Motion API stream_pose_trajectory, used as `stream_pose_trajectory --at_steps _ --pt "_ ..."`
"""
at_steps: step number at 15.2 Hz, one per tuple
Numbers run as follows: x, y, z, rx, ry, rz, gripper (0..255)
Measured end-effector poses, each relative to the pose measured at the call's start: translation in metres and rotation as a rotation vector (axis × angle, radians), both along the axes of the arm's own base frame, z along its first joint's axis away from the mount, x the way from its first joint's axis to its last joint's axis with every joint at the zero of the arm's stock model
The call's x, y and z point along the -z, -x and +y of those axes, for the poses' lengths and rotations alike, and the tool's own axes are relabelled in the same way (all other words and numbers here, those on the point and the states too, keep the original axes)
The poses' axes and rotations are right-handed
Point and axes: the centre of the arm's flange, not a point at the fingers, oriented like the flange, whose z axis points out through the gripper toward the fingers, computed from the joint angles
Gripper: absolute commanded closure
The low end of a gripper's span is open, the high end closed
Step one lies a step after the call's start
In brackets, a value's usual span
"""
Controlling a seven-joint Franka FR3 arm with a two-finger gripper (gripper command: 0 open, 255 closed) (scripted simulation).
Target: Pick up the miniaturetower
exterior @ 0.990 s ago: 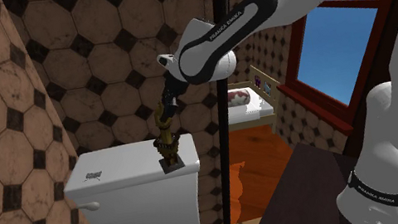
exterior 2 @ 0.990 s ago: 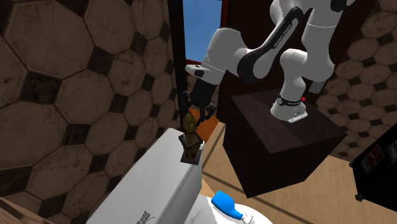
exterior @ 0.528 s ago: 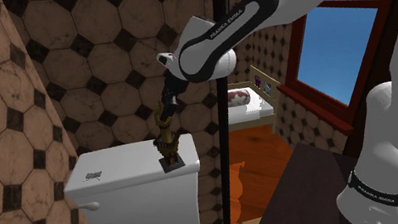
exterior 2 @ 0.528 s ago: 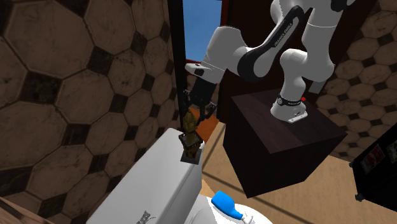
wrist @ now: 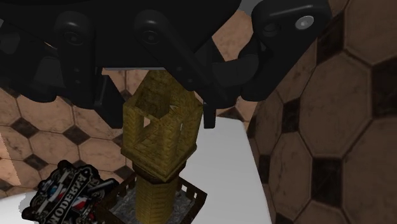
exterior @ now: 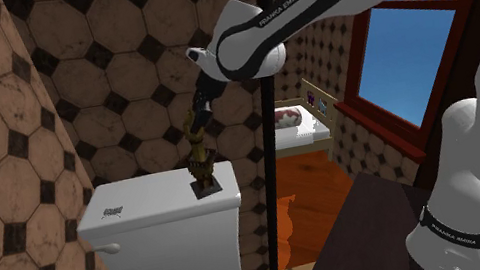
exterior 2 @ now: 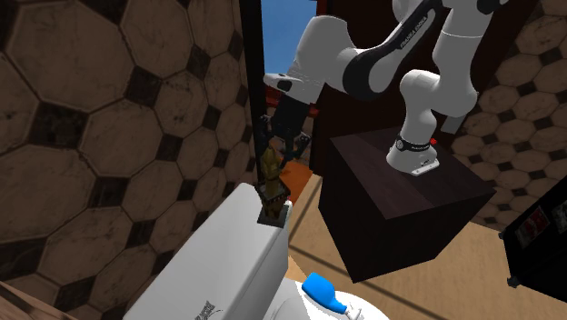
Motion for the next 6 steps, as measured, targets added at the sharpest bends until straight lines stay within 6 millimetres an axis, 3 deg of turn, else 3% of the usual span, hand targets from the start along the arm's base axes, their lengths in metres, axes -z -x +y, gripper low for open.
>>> stream_pose_trajectory --at_steps 6 --pt "-0.029 0.000 0.000 0.000 0.000 0.000 255"
